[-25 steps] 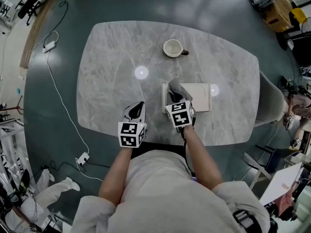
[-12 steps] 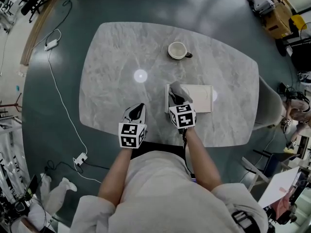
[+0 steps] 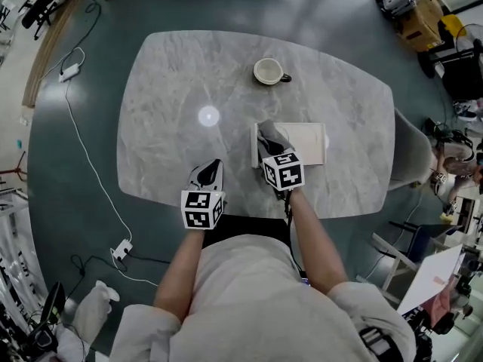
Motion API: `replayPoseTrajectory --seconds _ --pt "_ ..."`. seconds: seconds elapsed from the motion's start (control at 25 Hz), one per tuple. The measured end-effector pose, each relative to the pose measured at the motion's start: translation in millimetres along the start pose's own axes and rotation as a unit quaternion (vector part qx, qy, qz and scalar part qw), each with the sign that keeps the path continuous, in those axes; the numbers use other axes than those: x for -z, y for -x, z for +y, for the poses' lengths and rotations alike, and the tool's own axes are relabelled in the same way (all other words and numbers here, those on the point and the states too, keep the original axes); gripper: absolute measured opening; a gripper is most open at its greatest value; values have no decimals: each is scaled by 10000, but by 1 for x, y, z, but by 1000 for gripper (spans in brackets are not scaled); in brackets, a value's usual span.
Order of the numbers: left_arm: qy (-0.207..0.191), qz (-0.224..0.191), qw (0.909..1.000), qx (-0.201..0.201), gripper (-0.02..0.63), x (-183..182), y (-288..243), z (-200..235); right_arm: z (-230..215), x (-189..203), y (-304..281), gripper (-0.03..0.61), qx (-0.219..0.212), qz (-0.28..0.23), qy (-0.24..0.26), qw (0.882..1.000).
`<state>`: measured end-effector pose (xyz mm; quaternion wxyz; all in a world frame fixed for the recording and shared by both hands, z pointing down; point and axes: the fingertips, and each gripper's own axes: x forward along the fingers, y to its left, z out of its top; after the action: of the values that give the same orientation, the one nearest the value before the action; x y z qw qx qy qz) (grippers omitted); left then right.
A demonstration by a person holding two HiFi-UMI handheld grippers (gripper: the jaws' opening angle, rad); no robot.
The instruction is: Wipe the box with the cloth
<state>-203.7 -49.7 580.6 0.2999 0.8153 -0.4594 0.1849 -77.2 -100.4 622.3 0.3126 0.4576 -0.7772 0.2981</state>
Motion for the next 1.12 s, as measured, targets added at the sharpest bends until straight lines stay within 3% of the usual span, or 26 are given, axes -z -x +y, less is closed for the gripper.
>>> replayPoseTrajectory --seconds 0.2,0.4,0.64,0.8,1.12 --pt "-74 48 9997 225 23 6 -10 -19 9 16 9 34 36 52 43 10000" --pt "-99 -30 9998 148 23 3 -13 -42 13 33 26 34 -127 81 84 9999" --pt "-83 -6 9999 59 23 11 -6 -61 26 51 41 34 -216 252 653 9973" --pt "-157 -97 9998 10 23 8 -1 -77 31 53 65 34 -359 -56 764 9964" --pt "-418 -338 9985 85 23 -3 5 -127 10 56 127 34 -244 -699 424 9964"
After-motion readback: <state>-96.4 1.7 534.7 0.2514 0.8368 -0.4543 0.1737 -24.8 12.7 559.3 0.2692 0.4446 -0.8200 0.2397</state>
